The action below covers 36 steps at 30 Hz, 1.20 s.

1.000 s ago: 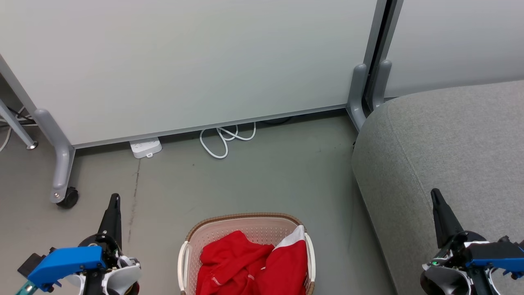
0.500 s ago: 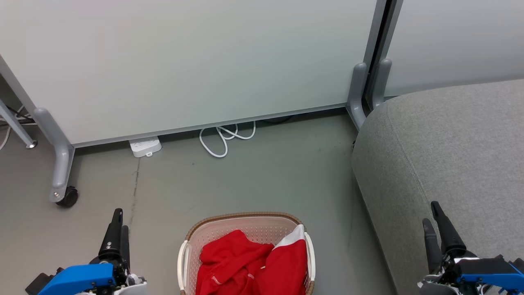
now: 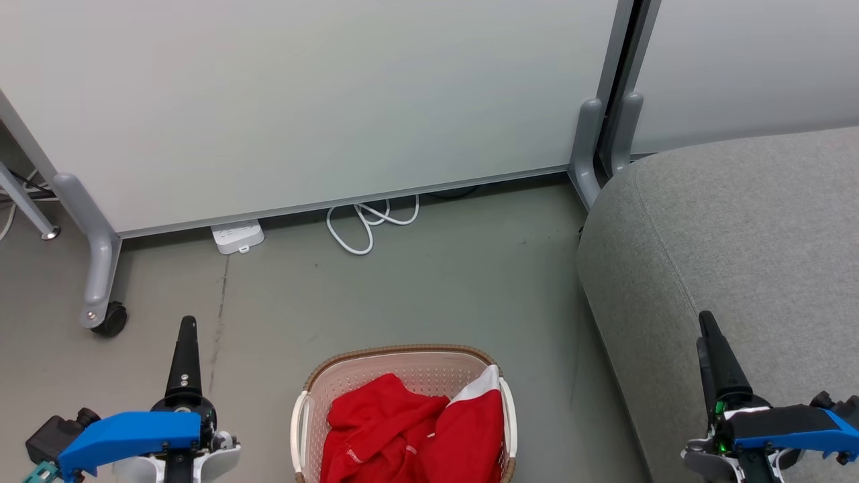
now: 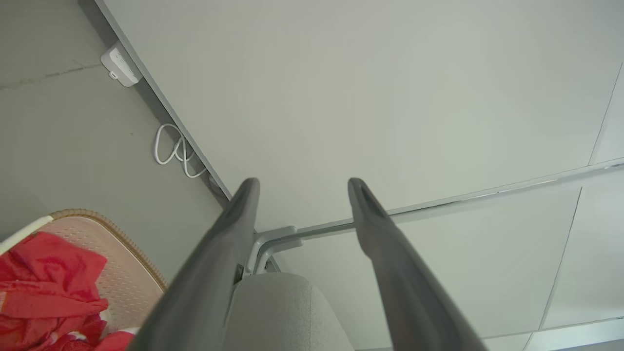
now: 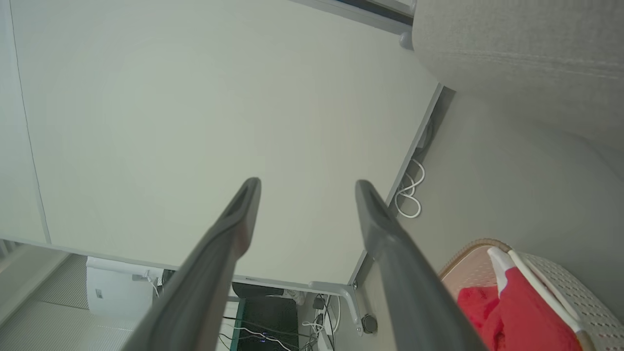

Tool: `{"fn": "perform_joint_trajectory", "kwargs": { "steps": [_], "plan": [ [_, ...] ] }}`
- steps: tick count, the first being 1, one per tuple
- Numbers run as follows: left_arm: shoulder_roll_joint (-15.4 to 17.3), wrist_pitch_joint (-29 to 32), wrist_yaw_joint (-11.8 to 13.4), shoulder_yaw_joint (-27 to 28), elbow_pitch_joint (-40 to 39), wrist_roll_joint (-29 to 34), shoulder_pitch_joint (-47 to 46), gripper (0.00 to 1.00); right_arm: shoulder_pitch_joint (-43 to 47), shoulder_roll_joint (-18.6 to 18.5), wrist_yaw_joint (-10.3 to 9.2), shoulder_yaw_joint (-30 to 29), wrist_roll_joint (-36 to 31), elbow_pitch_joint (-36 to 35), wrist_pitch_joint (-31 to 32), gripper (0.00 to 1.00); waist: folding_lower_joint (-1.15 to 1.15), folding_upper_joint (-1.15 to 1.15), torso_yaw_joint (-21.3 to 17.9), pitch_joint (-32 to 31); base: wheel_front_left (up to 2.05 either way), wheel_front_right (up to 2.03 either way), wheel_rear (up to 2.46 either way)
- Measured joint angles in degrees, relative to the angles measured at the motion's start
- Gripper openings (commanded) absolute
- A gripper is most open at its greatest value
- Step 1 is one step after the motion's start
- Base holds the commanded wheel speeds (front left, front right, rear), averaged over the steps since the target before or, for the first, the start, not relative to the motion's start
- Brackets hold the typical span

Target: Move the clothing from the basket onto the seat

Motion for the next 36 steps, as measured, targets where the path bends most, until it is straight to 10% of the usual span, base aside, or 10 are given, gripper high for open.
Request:
{"fn": "perform_joint_trajectory", "kwargs": {
  "steps": [36],
  "plan": [
    [0.2, -7.0, 4.5, -7.3, -2.9, 36.3, -0.9, 1.0, -1.2, -0.1, 0.01, 6.1, -33.1, -2.2, -7.0, 1.0, 0.0, 0.0, 0.4, 0.4, 0.0, 0.0, 0.0]
  ]
}}
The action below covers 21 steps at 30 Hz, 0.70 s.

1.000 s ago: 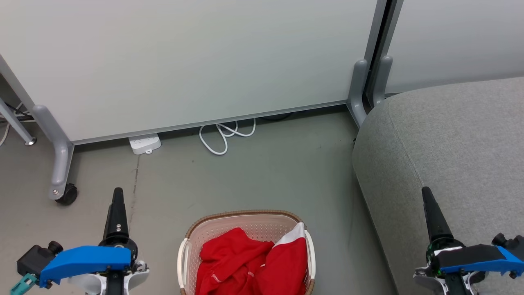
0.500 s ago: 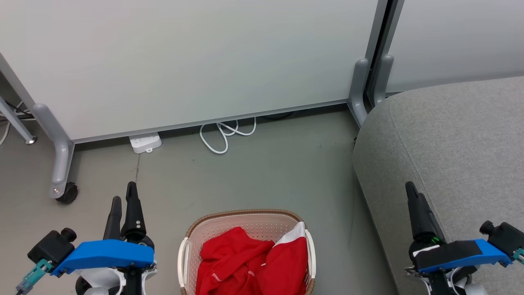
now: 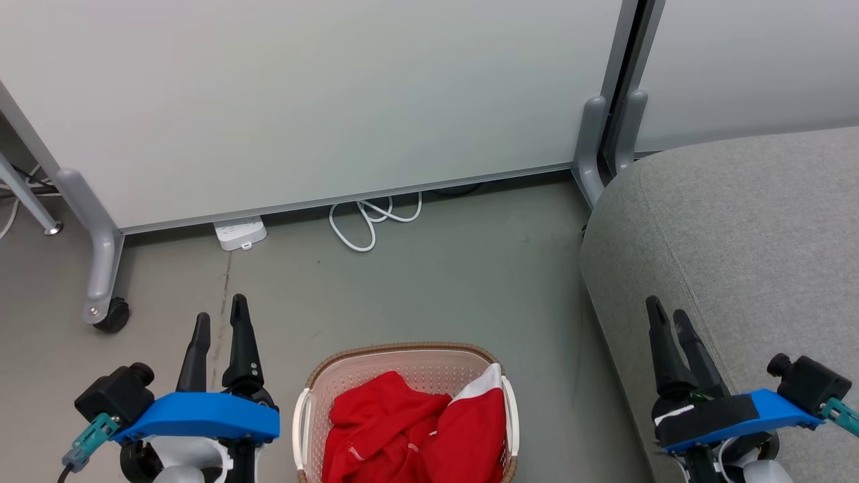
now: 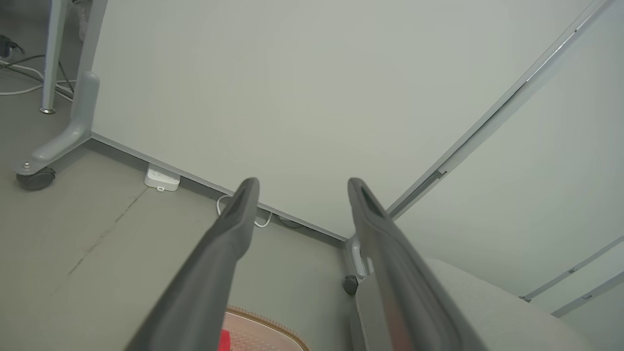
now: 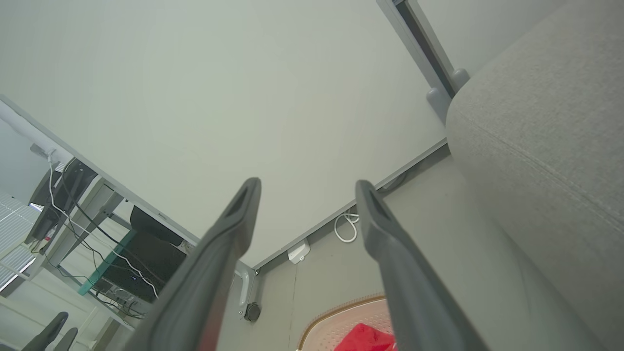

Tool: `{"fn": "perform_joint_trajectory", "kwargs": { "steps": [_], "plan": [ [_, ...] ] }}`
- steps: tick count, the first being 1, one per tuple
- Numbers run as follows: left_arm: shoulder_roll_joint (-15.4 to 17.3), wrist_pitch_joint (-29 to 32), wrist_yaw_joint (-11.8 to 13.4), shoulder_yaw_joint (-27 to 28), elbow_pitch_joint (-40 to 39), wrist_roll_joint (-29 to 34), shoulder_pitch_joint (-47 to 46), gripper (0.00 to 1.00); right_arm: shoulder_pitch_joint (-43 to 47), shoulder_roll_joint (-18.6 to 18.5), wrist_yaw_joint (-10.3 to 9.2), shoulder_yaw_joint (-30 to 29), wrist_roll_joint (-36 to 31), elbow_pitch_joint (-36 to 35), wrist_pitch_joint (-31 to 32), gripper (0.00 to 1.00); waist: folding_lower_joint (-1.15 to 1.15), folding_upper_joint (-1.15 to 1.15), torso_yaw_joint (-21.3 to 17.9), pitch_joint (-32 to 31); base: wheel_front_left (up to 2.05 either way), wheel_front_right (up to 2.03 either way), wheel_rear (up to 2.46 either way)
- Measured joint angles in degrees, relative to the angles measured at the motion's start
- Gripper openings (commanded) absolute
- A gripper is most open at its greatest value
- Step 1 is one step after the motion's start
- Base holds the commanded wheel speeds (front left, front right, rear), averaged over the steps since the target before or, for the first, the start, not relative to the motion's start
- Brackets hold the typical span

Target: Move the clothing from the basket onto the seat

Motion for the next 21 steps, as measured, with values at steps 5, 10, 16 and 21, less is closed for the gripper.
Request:
{"fn": "perform_joint_trajectory", "kwargs": {
  "steps": [5, 10, 16, 21],
  "plan": [
    [0.0, -0.8, 0.1, -0.6, 0.1, 3.9, 0.0, 1.0, 0.0, 0.0, 0.0, 0.5, -3.8, 0.4, -0.8, 1.0, 0.0, 0.0, 0.1, -0.1, 0.0, 0.0, 0.0],
    [0.1, -1.6, 0.1, -1.5, 0.1, 7.5, 0.0, 1.0, 0.0, 0.0, 0.0, 1.0, -7.3, 1.1, -1.5, 1.0, 0.0, 0.0, 0.2, 0.0, 0.0, 0.0, 0.0],
    [0.1, -2.5, 0.2, -2.2, 0.2, 11.5, -0.1, 1.0, -0.1, -0.1, 0.0, 1.3, -11.4, 1.7, -2.3, 1.0, 0.0, 0.0, 0.2, 0.0, 0.0, 0.0, 0.0],
    [0.1, -3.1, 0.4, -2.7, 0.5, 14.5, -0.1, 1.0, -0.3, -0.1, 0.0, 1.3, -14.6, 2.2, -3.0, 1.0, 0.0, 0.0, 0.3, 0.0, 0.0, 0.0, 0.0]
  ]
}}
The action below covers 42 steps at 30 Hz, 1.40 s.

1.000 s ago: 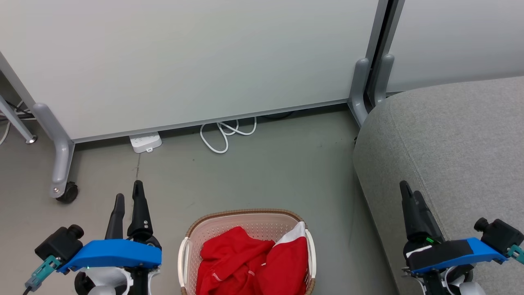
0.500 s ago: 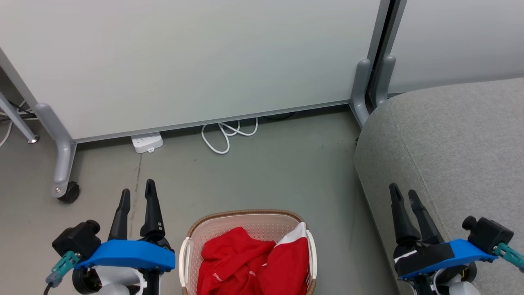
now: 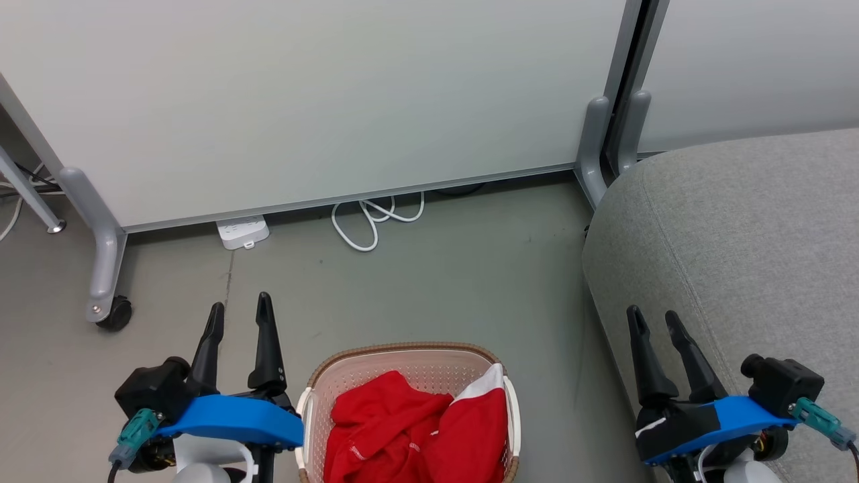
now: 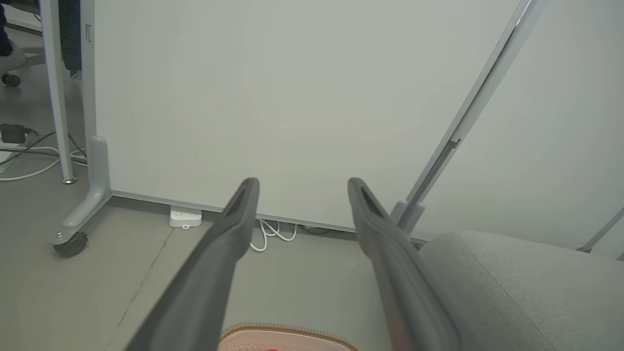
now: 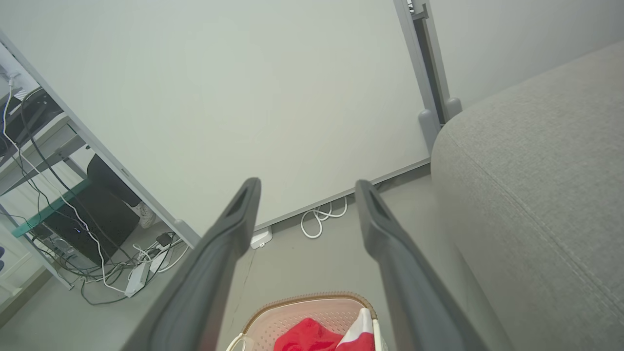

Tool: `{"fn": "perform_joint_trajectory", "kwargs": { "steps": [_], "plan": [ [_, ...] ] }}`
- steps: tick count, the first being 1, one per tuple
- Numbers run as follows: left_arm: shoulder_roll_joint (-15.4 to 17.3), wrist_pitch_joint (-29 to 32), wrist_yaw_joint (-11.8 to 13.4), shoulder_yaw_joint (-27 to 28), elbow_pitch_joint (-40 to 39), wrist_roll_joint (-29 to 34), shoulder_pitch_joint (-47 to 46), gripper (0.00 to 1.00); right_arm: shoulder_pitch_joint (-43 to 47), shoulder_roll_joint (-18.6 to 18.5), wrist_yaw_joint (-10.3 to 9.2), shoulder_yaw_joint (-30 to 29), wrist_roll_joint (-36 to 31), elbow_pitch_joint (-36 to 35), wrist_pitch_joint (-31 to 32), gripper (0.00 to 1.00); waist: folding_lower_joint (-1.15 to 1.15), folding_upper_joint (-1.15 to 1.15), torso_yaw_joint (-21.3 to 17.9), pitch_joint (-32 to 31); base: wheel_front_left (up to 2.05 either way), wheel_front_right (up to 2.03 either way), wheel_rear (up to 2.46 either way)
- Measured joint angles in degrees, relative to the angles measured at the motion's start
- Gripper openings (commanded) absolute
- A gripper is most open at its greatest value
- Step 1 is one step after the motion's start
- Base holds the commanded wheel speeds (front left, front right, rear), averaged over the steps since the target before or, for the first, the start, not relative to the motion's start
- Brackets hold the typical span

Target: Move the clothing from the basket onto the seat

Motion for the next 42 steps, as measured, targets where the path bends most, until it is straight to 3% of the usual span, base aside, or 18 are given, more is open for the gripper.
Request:
{"fn": "perform_joint_trajectory", "kwargs": {
  "steps": [42],
  "plan": [
    [0.2, -5.0, 0.2, -3.7, 1.4, 18.8, -0.8, 1.0, -0.7, -0.2, 0.03, 0.5, -20.1, 1.7, -5.0, 1.0, 0.0, 0.0, 0.8, 0.0, 0.0, 0.0, 0.0]
  ]
}}
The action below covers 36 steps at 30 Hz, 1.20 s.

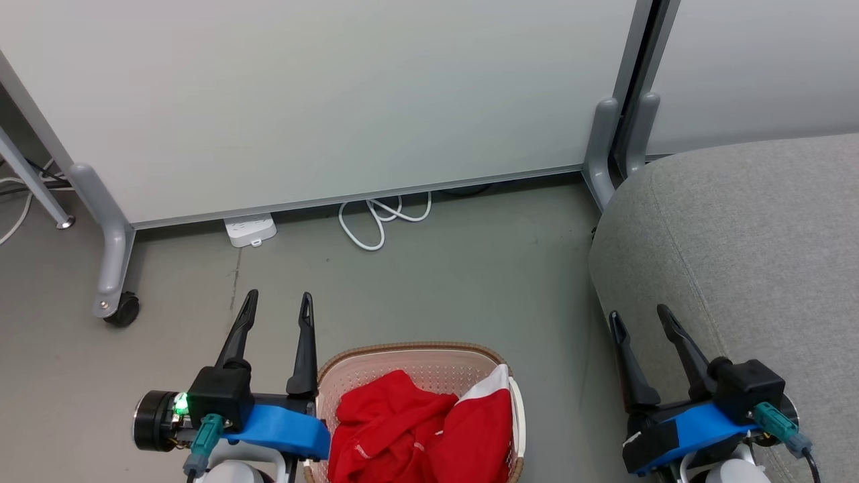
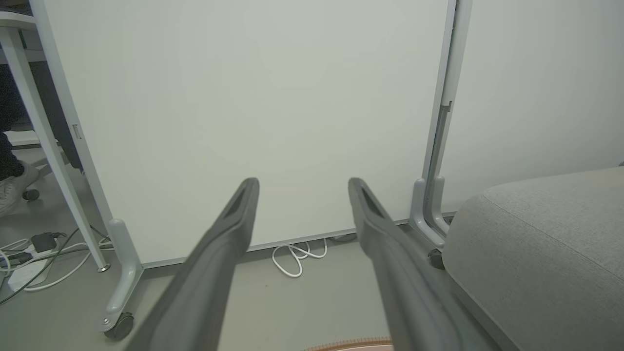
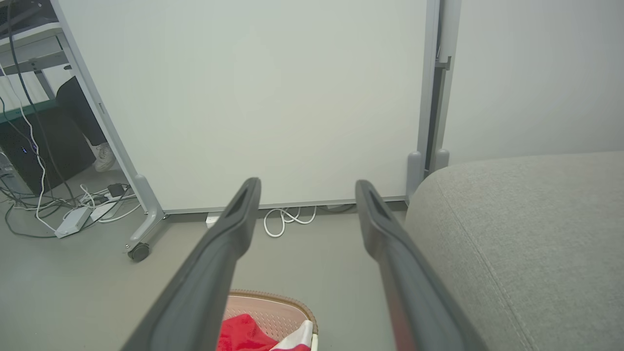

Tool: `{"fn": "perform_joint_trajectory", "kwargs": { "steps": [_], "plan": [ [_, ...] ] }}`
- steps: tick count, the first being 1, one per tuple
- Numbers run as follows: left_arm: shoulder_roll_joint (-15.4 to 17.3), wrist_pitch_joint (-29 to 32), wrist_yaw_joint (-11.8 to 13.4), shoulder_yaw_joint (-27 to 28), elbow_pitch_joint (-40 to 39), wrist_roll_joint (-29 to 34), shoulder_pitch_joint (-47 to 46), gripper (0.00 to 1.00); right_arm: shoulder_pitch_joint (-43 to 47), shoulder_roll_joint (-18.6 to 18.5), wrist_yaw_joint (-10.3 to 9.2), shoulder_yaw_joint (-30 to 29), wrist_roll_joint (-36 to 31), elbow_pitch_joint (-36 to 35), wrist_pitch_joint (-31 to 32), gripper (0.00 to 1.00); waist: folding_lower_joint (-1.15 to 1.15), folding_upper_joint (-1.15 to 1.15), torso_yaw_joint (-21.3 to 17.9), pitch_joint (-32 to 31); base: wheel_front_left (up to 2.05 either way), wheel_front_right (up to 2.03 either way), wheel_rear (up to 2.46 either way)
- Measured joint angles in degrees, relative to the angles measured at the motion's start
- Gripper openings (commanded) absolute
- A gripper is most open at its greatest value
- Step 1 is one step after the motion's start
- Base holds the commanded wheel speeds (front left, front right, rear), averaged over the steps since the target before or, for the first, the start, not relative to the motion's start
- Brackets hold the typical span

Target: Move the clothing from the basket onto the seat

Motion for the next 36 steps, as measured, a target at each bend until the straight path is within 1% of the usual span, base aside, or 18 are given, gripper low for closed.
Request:
{"fn": "perform_joint_trajectory", "kwargs": {
  "steps": [4, 30, 36],
  "plan": [
    [0.0, -0.3, -0.1, -0.3, 0.2, 0.8, 0.0, 1.0, 0.0, 0.0, 0.0, 0.2, -1.2, 0.2, -0.3, 1.0, 0.0, 0.0, 0.1, -0.1, 0.0, 0.0, 0.0],
    [0.0, -0.3, -1.2, 0.2, 2.7, -0.7, -0.1, 1.0, 0.0, 0.0, 0.05, -0.4, -1.1, 1.2, -0.3, 1.0, 0.0, 0.0, 0.3, 0.1, 0.0, 0.0, 0.0],
    [0.0, -0.3, -2.4, 0.1, 4.9, 0.4, -2.0, 1.0, -0.6, 0.0, 0.05, -0.1, -1.1, 1.0, -0.3, 1.0, 0.0, 0.0, -0.2, 1.1, 0.0, 0.0, 0.0]
  ]
}}
